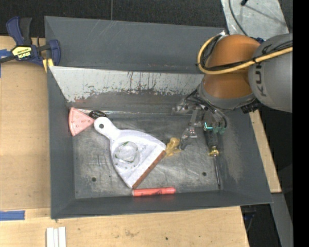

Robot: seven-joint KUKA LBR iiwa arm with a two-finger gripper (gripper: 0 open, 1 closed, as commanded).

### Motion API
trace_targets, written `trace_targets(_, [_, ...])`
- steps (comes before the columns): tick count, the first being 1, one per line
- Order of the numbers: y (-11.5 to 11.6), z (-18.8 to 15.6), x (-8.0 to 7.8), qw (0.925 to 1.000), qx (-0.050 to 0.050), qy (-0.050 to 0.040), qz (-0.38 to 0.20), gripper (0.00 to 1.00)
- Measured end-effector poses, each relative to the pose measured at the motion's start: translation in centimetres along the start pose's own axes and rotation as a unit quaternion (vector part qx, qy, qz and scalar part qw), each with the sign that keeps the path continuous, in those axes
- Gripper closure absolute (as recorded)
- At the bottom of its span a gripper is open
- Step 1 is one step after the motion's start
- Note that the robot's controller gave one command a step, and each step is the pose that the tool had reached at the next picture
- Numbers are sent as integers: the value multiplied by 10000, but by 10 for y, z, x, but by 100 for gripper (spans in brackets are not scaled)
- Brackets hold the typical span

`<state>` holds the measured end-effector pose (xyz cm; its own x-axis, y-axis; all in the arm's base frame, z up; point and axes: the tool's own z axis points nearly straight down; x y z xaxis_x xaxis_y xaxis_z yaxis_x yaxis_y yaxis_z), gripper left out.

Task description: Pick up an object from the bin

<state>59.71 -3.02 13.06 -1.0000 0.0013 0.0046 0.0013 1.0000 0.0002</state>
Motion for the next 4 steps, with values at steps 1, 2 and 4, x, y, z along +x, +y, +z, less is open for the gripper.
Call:
trace_targets(1, [0,-5,-2,10000,3,-40,-3,0])
trace_targets(2, [5,14,-10,9990,12,-71,-442,0])
trace_targets(4, [9,49,-24,9998,27,74,202,100])
